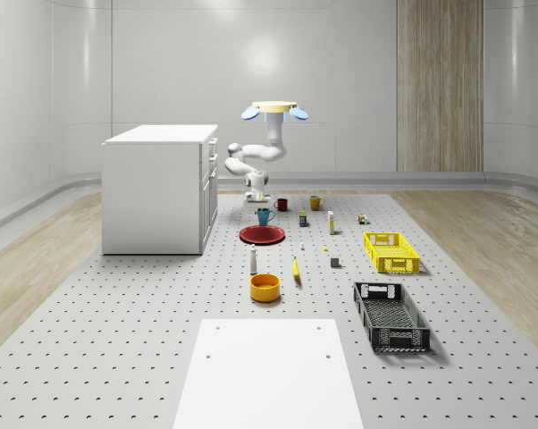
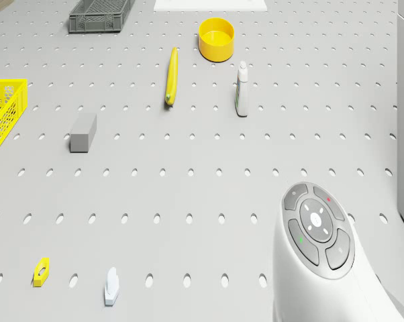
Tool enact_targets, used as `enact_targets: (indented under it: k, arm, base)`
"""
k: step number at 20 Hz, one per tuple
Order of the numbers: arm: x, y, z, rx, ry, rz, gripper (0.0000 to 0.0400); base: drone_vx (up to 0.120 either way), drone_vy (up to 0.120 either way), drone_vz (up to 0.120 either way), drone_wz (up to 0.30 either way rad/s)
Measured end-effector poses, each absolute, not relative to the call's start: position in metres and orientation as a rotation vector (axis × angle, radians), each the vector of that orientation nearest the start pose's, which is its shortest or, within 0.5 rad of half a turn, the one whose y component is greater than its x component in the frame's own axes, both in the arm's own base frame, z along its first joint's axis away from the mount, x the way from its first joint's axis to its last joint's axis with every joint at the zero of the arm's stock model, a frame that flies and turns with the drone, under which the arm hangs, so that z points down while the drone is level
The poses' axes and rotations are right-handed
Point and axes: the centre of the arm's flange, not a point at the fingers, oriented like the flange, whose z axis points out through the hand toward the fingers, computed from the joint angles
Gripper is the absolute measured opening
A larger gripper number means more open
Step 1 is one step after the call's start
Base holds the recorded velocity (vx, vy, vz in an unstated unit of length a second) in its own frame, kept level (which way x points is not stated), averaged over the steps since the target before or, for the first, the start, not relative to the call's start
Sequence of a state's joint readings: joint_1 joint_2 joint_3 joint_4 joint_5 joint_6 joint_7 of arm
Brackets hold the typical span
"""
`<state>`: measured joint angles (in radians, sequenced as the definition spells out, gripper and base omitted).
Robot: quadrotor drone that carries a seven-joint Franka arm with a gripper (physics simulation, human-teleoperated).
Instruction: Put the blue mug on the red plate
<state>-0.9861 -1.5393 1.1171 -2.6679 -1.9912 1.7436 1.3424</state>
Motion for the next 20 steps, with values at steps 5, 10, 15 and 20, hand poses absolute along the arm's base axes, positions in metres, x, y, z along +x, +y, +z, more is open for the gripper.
enact_targets:
  k: [5, 10, 15, 20]
  arm:
    - [0.319, 0.128, 0.602, 0.002, -0.002, 0.786, 0.01]
    - [0.319, 0.129, 0.609, 0.001, -0.002, 0.786, 0.01]
    - [0.319, 0.13, 0.611, 0.001, -0.002, 0.786, 0.0298]
    - [0.319, 0.13, 0.601, 0.001, -0.002, 0.786, 0.0371]
  base:
    - [0.0, 0.0, 0.0, 0.0]
    - [0.0, 0.0, 0.0, 0.0]
    - [0.0, 0.0, 0.0, 0.0]
    - [0.0, 0.0, 0.0, 0.0]
